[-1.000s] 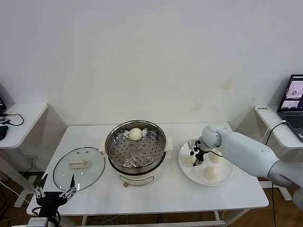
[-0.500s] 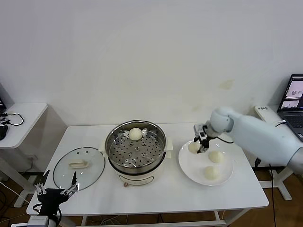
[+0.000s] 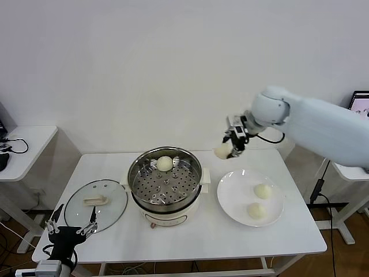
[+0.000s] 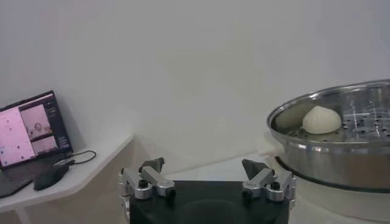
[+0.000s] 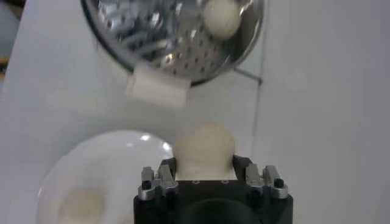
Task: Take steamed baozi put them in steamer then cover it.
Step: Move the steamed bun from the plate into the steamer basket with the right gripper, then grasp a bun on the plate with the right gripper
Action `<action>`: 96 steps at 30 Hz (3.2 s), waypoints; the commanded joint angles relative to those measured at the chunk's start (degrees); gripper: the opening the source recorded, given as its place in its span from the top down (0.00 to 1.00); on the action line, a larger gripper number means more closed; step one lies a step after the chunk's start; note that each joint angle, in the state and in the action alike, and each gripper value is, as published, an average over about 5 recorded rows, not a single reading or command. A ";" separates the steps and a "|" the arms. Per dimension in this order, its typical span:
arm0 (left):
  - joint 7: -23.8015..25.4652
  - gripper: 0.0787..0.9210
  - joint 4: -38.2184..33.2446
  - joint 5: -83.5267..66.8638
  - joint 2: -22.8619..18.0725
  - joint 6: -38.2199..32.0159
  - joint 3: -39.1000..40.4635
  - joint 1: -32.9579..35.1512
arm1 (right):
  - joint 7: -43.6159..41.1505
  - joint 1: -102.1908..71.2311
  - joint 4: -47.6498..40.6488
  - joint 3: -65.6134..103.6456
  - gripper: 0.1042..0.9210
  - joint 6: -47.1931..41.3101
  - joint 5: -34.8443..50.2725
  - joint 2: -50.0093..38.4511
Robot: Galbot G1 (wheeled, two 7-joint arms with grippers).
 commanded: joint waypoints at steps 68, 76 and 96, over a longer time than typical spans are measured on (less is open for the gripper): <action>0.18 0.12 -1.98 -1.20 0.23 1.19 -1.42 -1.35 | -4.17 -2.61 -12.82 -1.47 0.12 -3.11 1.11 21.28; 0.33 0.12 -1.20 -1.46 1.38 1.71 -0.39 -2.49 | -10.29 4.36 -3.14 -3.64 0.12 5.27 -4.22 4.48; 0.61 0.12 -0.81 -1.43 1.82 2.91 0.63 -3.00 | -10.82 -12.45 7.96 1.62 0.12 9.75 -18.83 -25.33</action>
